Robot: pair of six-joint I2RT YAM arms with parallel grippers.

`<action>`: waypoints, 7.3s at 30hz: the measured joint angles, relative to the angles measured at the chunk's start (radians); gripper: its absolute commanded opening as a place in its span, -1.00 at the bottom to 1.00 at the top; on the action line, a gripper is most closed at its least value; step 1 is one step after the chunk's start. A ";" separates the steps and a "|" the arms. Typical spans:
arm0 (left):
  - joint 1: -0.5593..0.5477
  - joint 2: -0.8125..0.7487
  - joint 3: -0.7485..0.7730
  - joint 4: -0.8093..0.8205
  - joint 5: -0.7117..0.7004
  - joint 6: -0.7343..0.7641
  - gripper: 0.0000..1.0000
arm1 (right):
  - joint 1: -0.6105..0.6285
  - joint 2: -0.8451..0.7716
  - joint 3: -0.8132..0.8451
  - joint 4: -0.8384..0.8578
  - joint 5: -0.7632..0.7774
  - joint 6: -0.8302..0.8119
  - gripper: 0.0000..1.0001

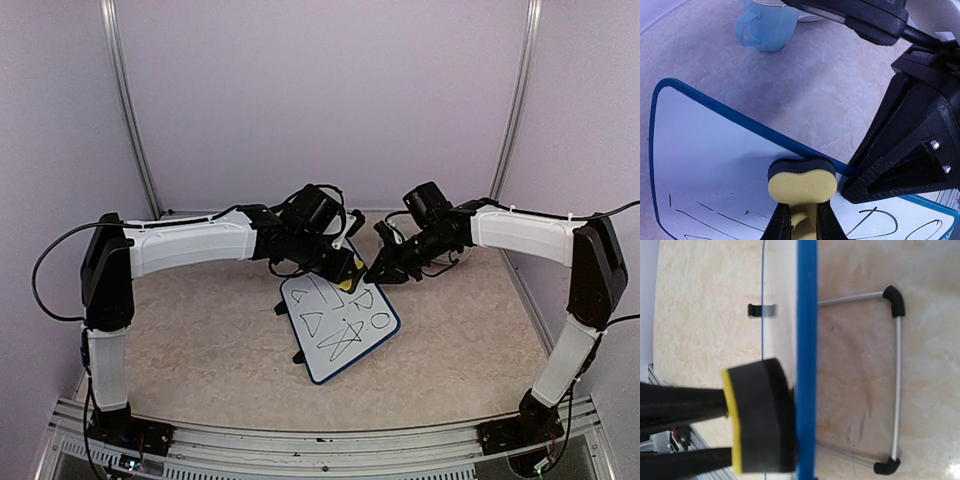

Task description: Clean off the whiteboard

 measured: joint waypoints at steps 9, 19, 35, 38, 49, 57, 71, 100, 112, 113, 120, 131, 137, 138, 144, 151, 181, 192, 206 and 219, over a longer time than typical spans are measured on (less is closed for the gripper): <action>-0.027 -0.080 -0.161 0.068 -0.055 0.032 -1.00 | 0.000 0.000 0.000 0.000 -0.003 0.001 -1.00; -0.041 -0.058 -0.097 -0.024 -0.091 0.057 -1.00 | 0.000 0.000 0.000 0.004 -0.004 0.000 -1.00; 0.115 -0.024 -0.127 0.074 -0.032 -0.030 -1.00 | 0.000 -0.001 -0.002 0.010 -0.006 0.017 -1.00; 0.093 -0.065 -0.203 0.109 -0.038 -0.006 -1.00 | 0.000 -0.001 -0.003 0.010 -0.008 0.021 -1.00; -0.082 -0.134 -0.238 0.070 -0.016 0.120 -1.00 | 0.000 -0.007 -0.015 0.023 -0.006 0.027 -1.00; -0.123 -0.106 -0.145 -0.032 -0.035 0.139 -1.00 | 0.000 -0.009 -0.019 0.035 -0.011 0.032 -1.00; -0.103 -0.077 -0.104 -0.049 -0.039 0.036 -1.00 | -0.003 -0.009 -0.027 0.047 -0.006 0.031 -1.00; -0.092 -0.076 -0.123 0.023 0.001 0.057 -1.00 | -0.005 -0.009 -0.030 0.051 -0.008 0.034 -1.00; -0.193 -0.082 -0.114 -0.019 -0.129 0.142 -1.00 | -0.005 -0.013 -0.039 0.053 -0.009 0.047 -1.00; -0.211 -0.083 -0.112 -0.019 -0.129 0.150 -1.00 | -0.005 -0.013 -0.040 0.053 -0.009 0.047 -1.00; -0.302 -0.083 -0.098 -0.022 -0.115 0.217 -1.00 | -0.005 -0.021 -0.055 0.081 -0.016 0.046 -1.00; -0.177 -0.113 -0.159 -0.003 -0.091 0.149 -1.00 | -0.004 -0.024 -0.066 0.105 -0.016 0.063 -1.00; -0.233 -0.095 -0.127 -0.032 -0.192 0.171 -1.00 | -0.005 -0.034 -0.081 0.107 -0.011 0.080 -1.00; -0.252 -0.091 -0.119 -0.032 -0.199 0.177 -1.00 | -0.005 -0.037 -0.083 0.107 -0.009 0.079 -1.00; -0.303 -0.097 -0.141 0.031 -0.183 0.198 -1.00 | -0.005 -0.043 -0.092 0.114 -0.008 0.070 -1.00; -0.221 -0.156 -0.274 0.152 -0.079 0.163 -1.00 | -0.004 -0.043 -0.097 0.134 -0.011 0.065 -1.00; -0.201 -0.255 -0.511 0.301 -0.021 0.024 -1.00 | -0.002 -0.043 -0.097 0.142 -0.011 0.051 -1.00; -0.140 -0.310 -0.639 0.333 -0.095 0.019 -1.00 | -0.001 -0.043 -0.097 0.141 -0.013 0.061 -1.00; -0.201 -0.337 -0.725 0.456 0.010 0.014 -1.00 | -0.001 -0.043 -0.097 0.148 -0.021 0.031 -1.00; -0.158 -0.379 -0.815 0.455 -0.146 0.038 -1.00 | -0.001 -0.042 -0.093 0.138 -0.021 0.050 -1.00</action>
